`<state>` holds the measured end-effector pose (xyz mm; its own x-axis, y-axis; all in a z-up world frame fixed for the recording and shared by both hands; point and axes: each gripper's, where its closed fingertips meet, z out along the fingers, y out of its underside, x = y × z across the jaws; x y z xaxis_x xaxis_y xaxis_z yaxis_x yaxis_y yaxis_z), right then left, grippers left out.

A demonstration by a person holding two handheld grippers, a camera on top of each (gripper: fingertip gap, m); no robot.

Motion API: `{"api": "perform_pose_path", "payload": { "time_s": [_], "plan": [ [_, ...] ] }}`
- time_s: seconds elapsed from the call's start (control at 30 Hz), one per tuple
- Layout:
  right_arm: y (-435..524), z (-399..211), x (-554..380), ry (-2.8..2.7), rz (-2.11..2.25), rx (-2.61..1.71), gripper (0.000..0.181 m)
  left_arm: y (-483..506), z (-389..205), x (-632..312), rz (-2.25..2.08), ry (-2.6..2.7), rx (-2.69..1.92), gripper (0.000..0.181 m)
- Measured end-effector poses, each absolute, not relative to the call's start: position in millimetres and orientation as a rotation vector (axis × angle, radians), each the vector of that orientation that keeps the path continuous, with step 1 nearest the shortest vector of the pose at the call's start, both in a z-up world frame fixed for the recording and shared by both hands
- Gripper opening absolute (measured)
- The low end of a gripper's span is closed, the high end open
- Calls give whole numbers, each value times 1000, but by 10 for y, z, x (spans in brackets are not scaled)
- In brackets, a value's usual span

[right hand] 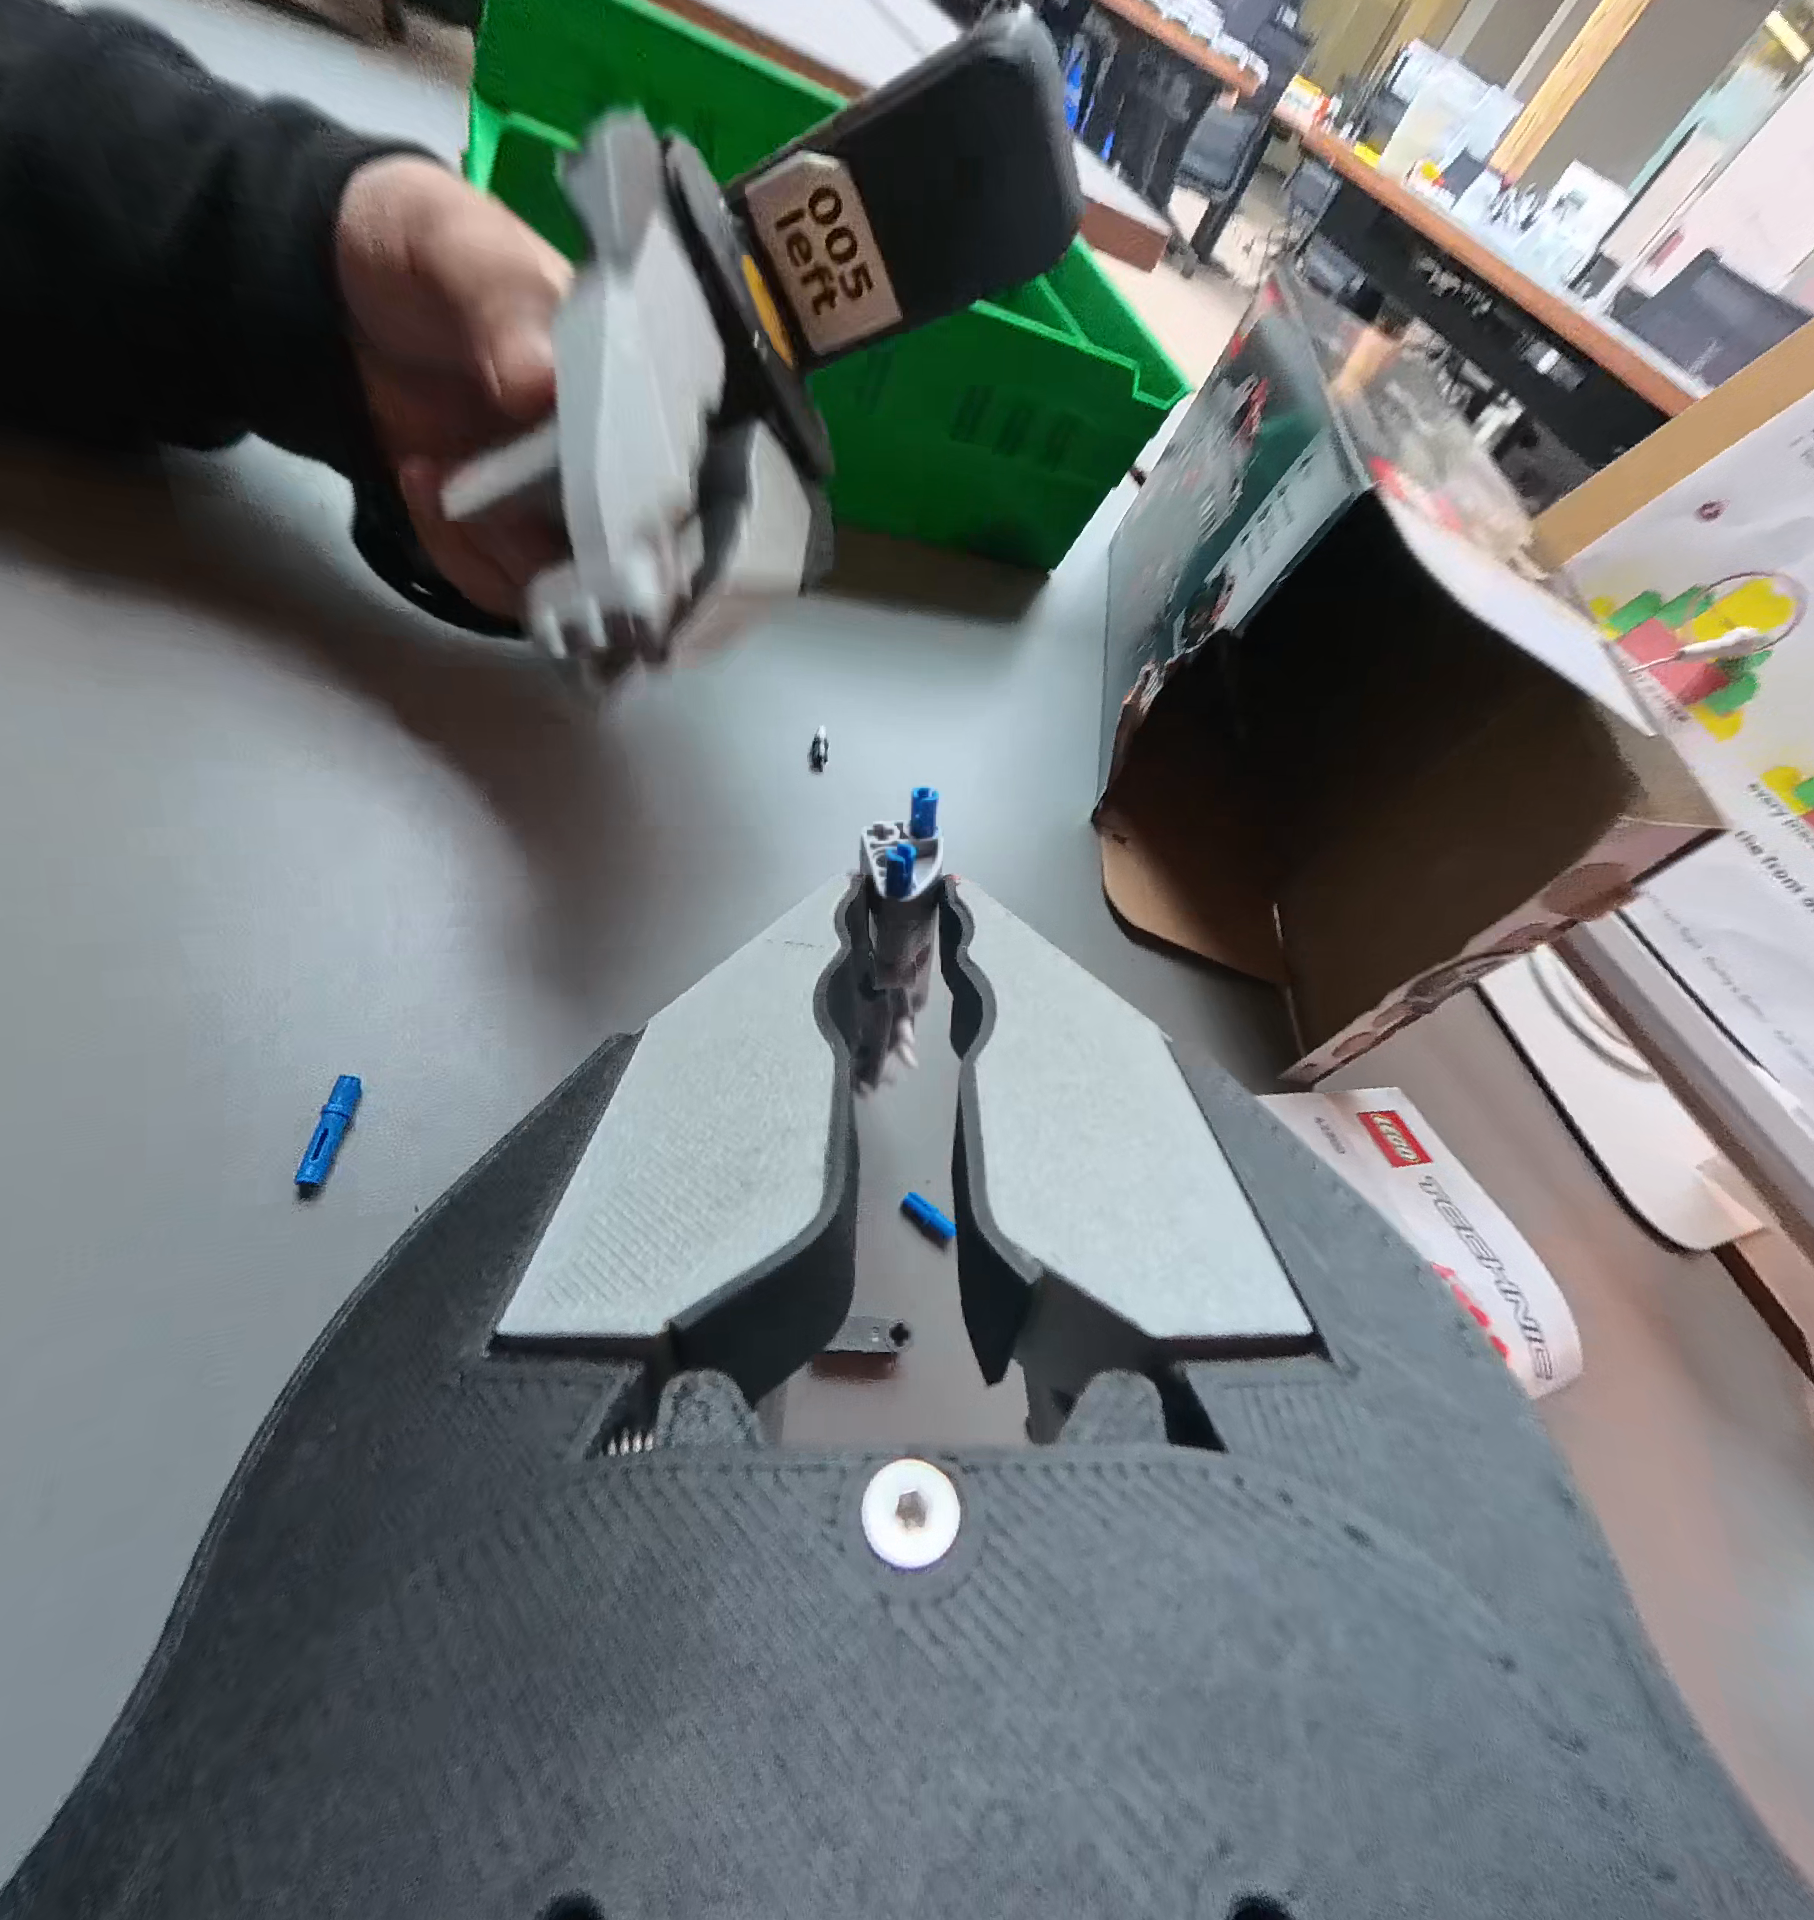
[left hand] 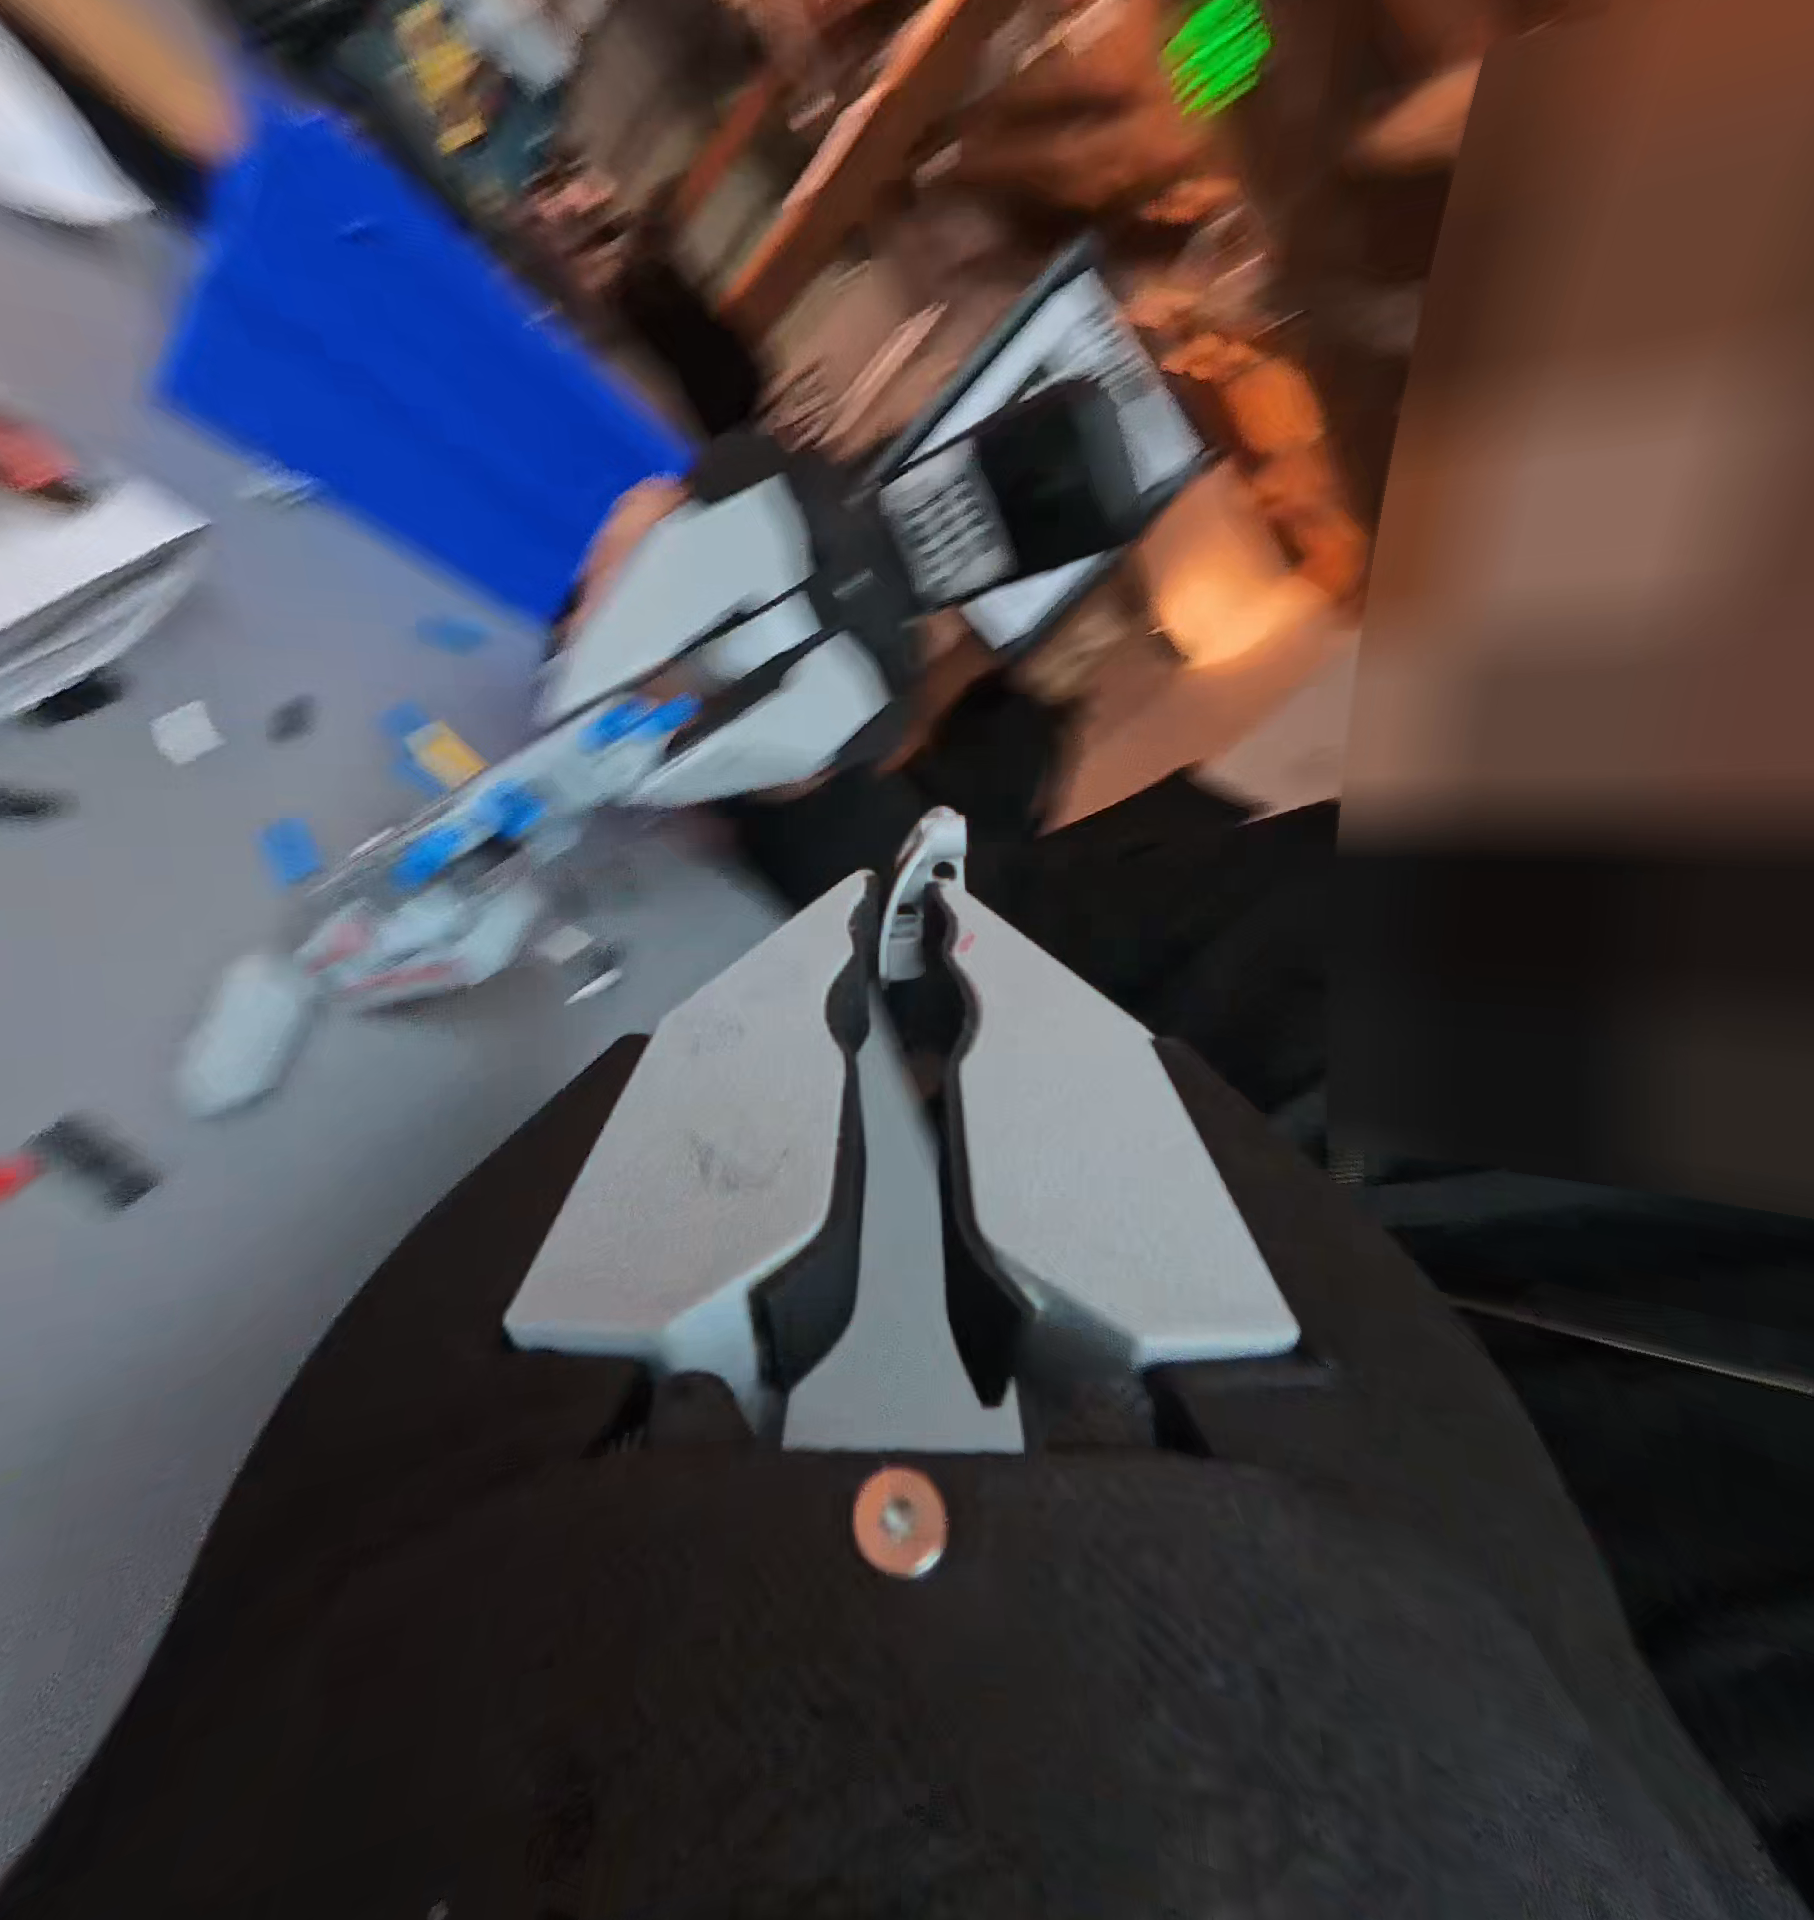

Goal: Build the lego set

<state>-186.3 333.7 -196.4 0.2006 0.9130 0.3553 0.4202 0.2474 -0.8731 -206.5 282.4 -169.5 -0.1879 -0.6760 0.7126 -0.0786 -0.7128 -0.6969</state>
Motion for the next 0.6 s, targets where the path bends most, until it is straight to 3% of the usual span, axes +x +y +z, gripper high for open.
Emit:
{"api": "perform_pose_path", "payload": {
  "time_s": [0.13, 0.37, 0.6],
  "plan": [
    [3327, -1835, -1828, -1351, 619, -1322, 10, 3011, -2204, -2113, -1539, 948, -1977, 5],
    [3352, -1767, -1776, -1288, 740, -1353, 10, 3151, -2356, -2173, -1282, 969, -2066, 54],
    [3363, -1700, -1721, -1240, 846, -1360, 10, 3039, -2440, -2111, -1101, 1177, -2022, 59]
  ]
}}
